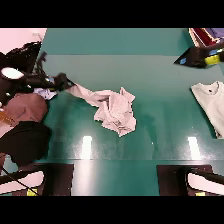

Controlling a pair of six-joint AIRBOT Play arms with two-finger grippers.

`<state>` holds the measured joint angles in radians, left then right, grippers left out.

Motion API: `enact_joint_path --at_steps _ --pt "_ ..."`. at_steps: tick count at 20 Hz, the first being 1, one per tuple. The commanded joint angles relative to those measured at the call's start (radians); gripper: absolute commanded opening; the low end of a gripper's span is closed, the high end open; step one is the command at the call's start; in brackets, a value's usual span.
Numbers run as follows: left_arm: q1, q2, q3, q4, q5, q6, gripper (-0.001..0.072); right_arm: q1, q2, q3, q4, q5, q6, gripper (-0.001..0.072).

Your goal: Fold the shirts.

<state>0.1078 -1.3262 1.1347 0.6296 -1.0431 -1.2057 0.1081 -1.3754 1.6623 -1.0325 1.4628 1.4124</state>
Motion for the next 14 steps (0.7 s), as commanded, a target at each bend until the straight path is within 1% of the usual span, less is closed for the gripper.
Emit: enact_joint_path --at_steps 1,4,5,7,10,14 --pt "0.039 0.000 0.114 0.026 -0.076 0.002 0.0023 0.023 -0.213 0.000 -0.006 0.049 0.000 0.0448" --pt "0.035 0.000 0.114 0.037 -0.076 0.002 0.0023 0.095 -0.383 0.000 -0.003 -0.016 -0.012 0.0449" --pt "0.035 0.000 0.114 0.045 -0.077 0.002 0.0023 0.118 -0.426 0.000 0.016 -0.044 -0.023 0.0449" --pt "0.035 0.000 0.114 0.053 -0.077 0.002 0.0023 0.156 -0.503 0.000 0.111 -0.093 -0.053 0.0448" --pt "0.035 0.000 0.114 0.053 -0.076 0.002 0.0023 0.206 -0.575 0.002 0.209 -0.159 -0.064 0.0446" --pt "0.035 0.000 0.114 0.053 -0.076 0.002 0.0023 0.263 -0.613 0.002 0.221 -0.193 -0.067 0.0446"
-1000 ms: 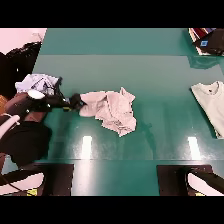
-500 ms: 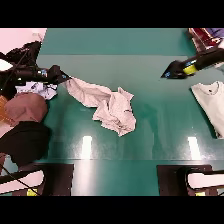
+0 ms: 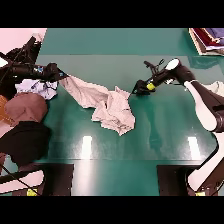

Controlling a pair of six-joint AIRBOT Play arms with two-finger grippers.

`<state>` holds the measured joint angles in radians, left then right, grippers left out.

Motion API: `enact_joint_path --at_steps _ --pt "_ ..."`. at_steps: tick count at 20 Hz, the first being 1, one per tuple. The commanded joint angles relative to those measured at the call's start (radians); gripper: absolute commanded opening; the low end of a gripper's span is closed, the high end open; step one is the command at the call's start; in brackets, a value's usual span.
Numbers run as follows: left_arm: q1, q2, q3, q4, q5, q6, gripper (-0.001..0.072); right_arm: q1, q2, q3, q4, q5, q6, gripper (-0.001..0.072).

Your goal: Fold the shirts.

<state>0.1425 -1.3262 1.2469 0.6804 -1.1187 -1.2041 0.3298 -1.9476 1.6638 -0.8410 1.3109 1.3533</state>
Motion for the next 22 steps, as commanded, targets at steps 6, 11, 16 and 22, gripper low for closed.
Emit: enact_joint_path --at_steps 6,11,16,22 --pt "0.001 0.000 0.002 0.002 -0.010 0.000 0.0023 0.103 -0.046 0.001 0.030 -0.173 -0.009 0.0087" --pt "0.011 0.037 0.054 0.013 -0.042 0.002 0.0022 0.066 0.075 0.001 -0.037 -0.230 -0.012 0.0011" --pt "0.013 0.173 0.361 0.049 -0.045 0.008 0.0022 -0.098 0.449 0.006 -0.131 -0.291 -0.012 0.0011" --pt "0.013 0.326 0.669 0.042 -0.040 0.008 0.0023 -0.193 0.750 0.211 -0.214 -0.260 -0.023 0.0011"
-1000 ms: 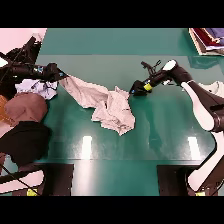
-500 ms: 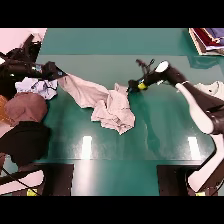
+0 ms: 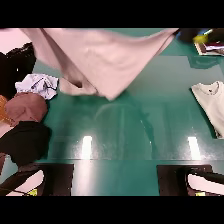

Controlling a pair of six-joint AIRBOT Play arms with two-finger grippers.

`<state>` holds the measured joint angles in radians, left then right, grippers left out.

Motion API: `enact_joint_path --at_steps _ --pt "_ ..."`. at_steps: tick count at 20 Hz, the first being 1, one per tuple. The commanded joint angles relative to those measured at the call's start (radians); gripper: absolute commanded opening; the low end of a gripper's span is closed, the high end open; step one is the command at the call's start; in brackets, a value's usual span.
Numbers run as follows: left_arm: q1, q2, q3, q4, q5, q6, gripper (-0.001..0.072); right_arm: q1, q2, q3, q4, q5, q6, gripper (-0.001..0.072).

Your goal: Fold the shirts.

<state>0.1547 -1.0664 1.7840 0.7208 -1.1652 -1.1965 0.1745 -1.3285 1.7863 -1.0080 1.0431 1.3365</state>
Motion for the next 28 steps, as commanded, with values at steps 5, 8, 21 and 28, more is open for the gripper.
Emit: enact_joint_path --at_steps 5,8,21,28 --pt "0.001 0.135 0.350 -0.011 0.055 -0.001 0.0022 -0.037 0.321 0.204 -0.174 0.012 -0.007 0.0011" --pt "0.001 0.209 0.357 -0.022 0.140 -0.001 0.0022 -0.037 0.427 0.220 -0.286 0.018 -0.006 0.0011" --pt "0.001 0.104 -0.183 0.106 -0.047 -0.087 0.0023 -0.037 0.077 0.220 -0.354 0.514 0.091 0.0011" --pt "0.001 -0.336 -0.487 0.059 0.063 -0.066 0.0023 -0.037 -0.312 0.220 -0.354 0.515 0.107 0.0011"
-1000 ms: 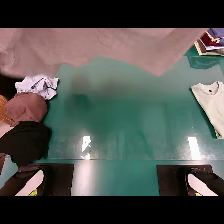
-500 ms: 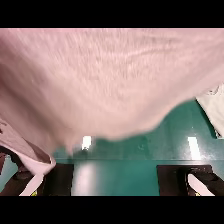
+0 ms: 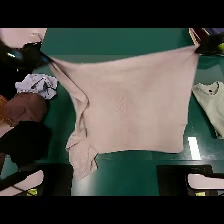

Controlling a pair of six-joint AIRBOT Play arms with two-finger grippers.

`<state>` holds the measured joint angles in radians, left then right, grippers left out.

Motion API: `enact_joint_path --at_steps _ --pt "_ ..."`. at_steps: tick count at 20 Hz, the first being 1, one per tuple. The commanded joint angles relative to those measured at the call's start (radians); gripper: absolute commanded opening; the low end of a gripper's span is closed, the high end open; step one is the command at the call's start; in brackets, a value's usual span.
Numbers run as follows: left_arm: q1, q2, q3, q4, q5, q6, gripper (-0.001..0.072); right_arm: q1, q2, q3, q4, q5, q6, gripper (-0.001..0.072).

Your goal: Fold the shirts.

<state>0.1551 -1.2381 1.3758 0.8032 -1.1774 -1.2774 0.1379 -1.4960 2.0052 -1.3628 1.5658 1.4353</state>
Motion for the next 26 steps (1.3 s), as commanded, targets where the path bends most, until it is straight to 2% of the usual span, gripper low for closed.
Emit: enact_joint_path --at_steps 1,4,7,9,10,11,12,15,16,18,20,22,23,26 --pt "0.001 -0.224 -0.058 -0.053 0.119 0.023 0.0023 -0.001 -0.190 0.001 0.000 -0.043 0.008 0.0011" --pt "-0.005 -0.352 0.063 -0.143 0.180 0.040 0.0023 0.000 -0.277 0.001 0.002 -0.161 0.009 0.0011" --pt "-0.025 -0.430 0.210 -0.118 0.205 0.055 0.0022 0.000 -0.317 0.001 0.010 -0.264 0.032 0.0013" --pt "-0.032 -0.444 0.246 -0.069 0.208 0.055 0.0026 0.000 -0.329 0.001 0.010 -0.284 0.033 0.0017" --pt "-0.032 -0.444 0.246 -0.050 0.199 0.054 0.0205 -0.001 -0.332 0.001 0.009 -0.284 0.033 0.0098" --pt "-0.031 -0.444 0.246 -0.022 0.179 0.051 0.0466 -0.001 -0.331 0.001 0.006 -0.284 0.033 0.0330" --pt "-0.029 -0.441 0.246 0.018 0.156 0.046 0.0487 -0.002 -0.328 0.002 0.007 -0.282 0.033 0.0405" --pt "-0.030 -0.437 0.282 0.200 0.023 -0.033 0.0471 -0.003 -0.293 0.002 0.000 -0.234 0.030 0.0405" --pt "-0.030 -0.436 0.298 0.262 -0.048 -0.035 0.0368 -0.003 -0.274 0.001 -0.003 -0.204 0.026 0.0405" --pt "-0.030 -0.413 0.292 0.325 -0.137 -0.039 0.0358 -0.003 -0.239 0.001 0.000 -0.140 0.003 0.0404" --pt "-0.032 -0.364 0.245 0.327 -0.174 -0.052 0.0357 -0.003 -0.202 0.000 0.000 -0.071 -0.012 0.0403" --pt "-0.048 -0.265 0.116 0.326 -0.150 -0.055 0.0356 -0.003 -0.135 -0.064 -0.001 -0.045 -0.029 0.0401" --pt "-0.062 -0.201 0.028 0.328 -0.123 -0.055 0.0356 -0.003 -0.095 -0.120 -0.001 -0.051 -0.033 0.0359" --pt "-0.148 0.030 -0.285 0.379 -0.016 -0.089 0.0355 -0.003 0.055 -0.336 0.000 -0.105 -0.034 0.0359"
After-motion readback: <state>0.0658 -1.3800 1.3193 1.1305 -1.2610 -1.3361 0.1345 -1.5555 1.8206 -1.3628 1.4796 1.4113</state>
